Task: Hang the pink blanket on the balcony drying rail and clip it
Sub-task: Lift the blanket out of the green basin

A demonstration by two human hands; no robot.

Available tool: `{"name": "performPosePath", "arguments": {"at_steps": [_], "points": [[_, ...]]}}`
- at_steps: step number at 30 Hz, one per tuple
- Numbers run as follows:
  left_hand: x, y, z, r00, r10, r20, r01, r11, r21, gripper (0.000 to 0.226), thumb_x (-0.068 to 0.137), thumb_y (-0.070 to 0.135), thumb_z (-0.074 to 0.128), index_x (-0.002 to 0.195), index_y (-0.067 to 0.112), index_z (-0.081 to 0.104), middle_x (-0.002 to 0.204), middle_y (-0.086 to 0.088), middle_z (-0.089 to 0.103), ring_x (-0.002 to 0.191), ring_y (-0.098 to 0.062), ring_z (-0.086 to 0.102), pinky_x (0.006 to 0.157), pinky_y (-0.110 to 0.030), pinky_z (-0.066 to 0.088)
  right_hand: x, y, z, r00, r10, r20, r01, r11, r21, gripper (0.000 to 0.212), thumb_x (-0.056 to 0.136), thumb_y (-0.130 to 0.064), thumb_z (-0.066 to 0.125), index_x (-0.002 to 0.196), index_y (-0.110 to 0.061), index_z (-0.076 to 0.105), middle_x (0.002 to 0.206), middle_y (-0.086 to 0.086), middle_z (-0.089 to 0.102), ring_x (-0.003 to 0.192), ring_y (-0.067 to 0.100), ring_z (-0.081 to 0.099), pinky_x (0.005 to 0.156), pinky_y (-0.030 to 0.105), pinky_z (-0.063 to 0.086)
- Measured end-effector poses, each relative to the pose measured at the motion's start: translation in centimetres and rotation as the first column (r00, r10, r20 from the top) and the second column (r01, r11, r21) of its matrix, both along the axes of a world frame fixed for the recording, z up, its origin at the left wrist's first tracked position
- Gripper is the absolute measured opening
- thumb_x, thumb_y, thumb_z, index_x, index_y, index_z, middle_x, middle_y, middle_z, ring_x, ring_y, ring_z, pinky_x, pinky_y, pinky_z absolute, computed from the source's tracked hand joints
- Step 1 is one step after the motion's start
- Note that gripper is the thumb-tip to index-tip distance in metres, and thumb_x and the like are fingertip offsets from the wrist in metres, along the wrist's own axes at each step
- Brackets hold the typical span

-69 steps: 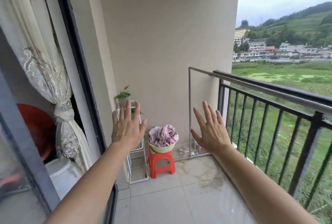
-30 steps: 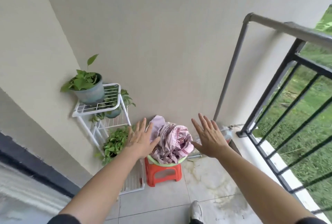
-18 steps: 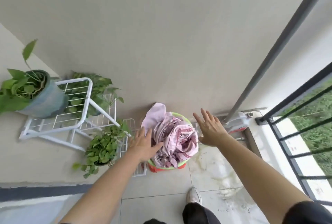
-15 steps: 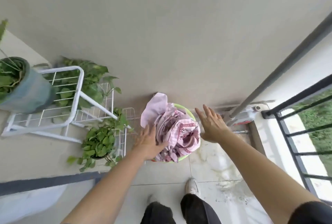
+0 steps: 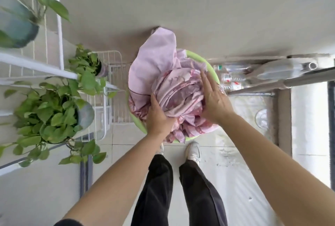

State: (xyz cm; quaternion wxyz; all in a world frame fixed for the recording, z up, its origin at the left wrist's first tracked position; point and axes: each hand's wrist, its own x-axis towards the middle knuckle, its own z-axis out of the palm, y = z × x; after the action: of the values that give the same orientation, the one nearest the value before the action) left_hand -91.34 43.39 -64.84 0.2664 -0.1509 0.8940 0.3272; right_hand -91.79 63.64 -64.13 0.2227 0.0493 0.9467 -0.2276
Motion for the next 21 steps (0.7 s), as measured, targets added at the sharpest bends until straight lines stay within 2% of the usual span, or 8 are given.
{"name": "performPosePath", "arguments": {"at_steps": [3, 5, 8, 10, 12, 15, 18, 21], "points": [[-1.0, -1.9, -1.2, 0.995, -0.095, -0.028, 0.095, 0.995, -0.012, 0.077, 0.074, 0.024, 0.078, 0.141, 0.026, 0.038, 0.120, 0.000, 0.065, 0.108, -0.024, 0.063, 0.090, -0.040, 0.054, -1.5, -0.1, -1.3, 0.997, -0.030, 0.067, 0.029, 0.999, 0.020, 0.125, 0.069, -0.023, 0.074, 0.156, -0.031, -0.016, 0.149, 0.018, 0.042, 0.114, 0.040, 0.059, 0.080, 0.042, 0.052], [-1.4, -3.1, -1.3, 0.987, -0.154, -0.043, 0.154, 0.988, -0.018, 0.069, 0.077, 0.015, 0.074, 0.138, 0.026, 0.043, 0.114, 0.000, 0.068, 0.104, -0.024, 0.064, 0.087, -0.039, 0.056, -1.9, -0.6, -1.6, 0.985, 0.038, 0.171, -0.051, 0.996, 0.070, 0.120, 0.066, -0.037, 0.080, 0.156, -0.032, 0.000, 0.132, 0.013, 0.053, 0.110, 0.037, 0.060, 0.087, 0.044, 0.053], [-1.2, -4.6, -0.5, 0.971, -0.216, -0.103, 0.211, 0.976, -0.058, 0.054, 0.078, 0.009, 0.070, 0.128, 0.018, 0.053, 0.103, -0.005, 0.069, 0.095, -0.028, 0.066, 0.077, -0.041, 0.057, -1.5, -2.2, -0.8, 0.972, 0.111, 0.207, -0.145, 0.977, 0.157, 0.074, 0.070, -0.046, 0.073, 0.135, -0.023, 0.045, 0.084, -0.006, 0.054, 0.080, 0.025, 0.064, 0.075, 0.037, 0.054], [-1.1, -5.3, 0.5, 0.961, -0.239, -0.138, 0.228, 0.969, -0.091, 0.038, 0.077, 0.008, 0.068, 0.114, 0.016, 0.060, 0.093, -0.005, 0.069, 0.086, -0.030, 0.065, 0.068, -0.038, 0.055, -0.8, -2.8, 0.2, 0.990, 0.069, 0.126, -0.092, 0.979, 0.185, 0.042, 0.072, -0.038, 0.067, 0.110, -0.021, 0.060, 0.068, -0.009, 0.052, 0.068, 0.021, 0.060, 0.078, 0.038, 0.055], [-1.4, -5.8, 2.0, 0.956, -0.232, -0.177, 0.210, 0.969, -0.132, 0.026, 0.074, 0.006, 0.066, 0.099, 0.014, 0.061, 0.085, -0.006, 0.066, 0.079, -0.032, 0.063, 0.060, -0.033, 0.047, 0.1, -2.8, 1.6, 0.998, 0.058, 0.000, -0.057, 0.976, 0.211, 0.037, 0.065, -0.033, 0.068, 0.100, -0.020, 0.065, 0.080, -0.001, 0.063, 0.088, 0.027, 0.062, 0.094, 0.048, 0.051], [-2.1, -5.7, 5.9, 0.925, -0.240, -0.293, 0.212, 0.969, -0.124, 0.030, 0.068, 0.017, 0.078, 0.094, 0.010, 0.063, 0.094, -0.008, 0.060, 0.090, -0.028, 0.056, 0.065, -0.032, 0.046, 0.7, -2.3, 5.4, 0.993, 0.048, -0.112, -0.037, 0.995, 0.093, 0.054, 0.066, -0.035, 0.072, 0.116, -0.017, 0.065, 0.114, 0.009, 0.064, 0.115, 0.035, 0.055, 0.100, 0.050, 0.048], [-3.3, -4.7, 11.5, 0.891, -0.213, -0.401, 0.206, 0.977, -0.060, 0.048, 0.062, 0.022, 0.086, 0.100, 0.005, 0.062, 0.103, -0.009, 0.058, 0.096, -0.027, 0.055, 0.072, -0.035, 0.049, 0.2, -1.8, 11.5, 0.994, -0.106, -0.036, 0.101, 0.989, -0.106, 0.043, 0.074, -0.033, 0.068, 0.112, -0.017, 0.056, 0.089, 0.005, 0.068, 0.083, 0.031, 0.068, 0.069, 0.032, 0.054], [-5.4, -4.2, 19.0, 0.882, -0.159, -0.443, 0.173, 0.985, -0.008, 0.041, 0.063, 0.026, 0.087, 0.093, 0.015, 0.060, 0.088, -0.005, 0.066, 0.079, -0.027, 0.062, 0.062, -0.031, 0.047, -1.3, -1.7, 19.1, 0.991, -0.114, -0.072, 0.110, 0.992, -0.063, 0.051, 0.072, -0.042, 0.064, 0.115, -0.020, 0.046, 0.089, 0.012, 0.072, 0.080, 0.037, 0.069, 0.065, 0.038, 0.053]]}}
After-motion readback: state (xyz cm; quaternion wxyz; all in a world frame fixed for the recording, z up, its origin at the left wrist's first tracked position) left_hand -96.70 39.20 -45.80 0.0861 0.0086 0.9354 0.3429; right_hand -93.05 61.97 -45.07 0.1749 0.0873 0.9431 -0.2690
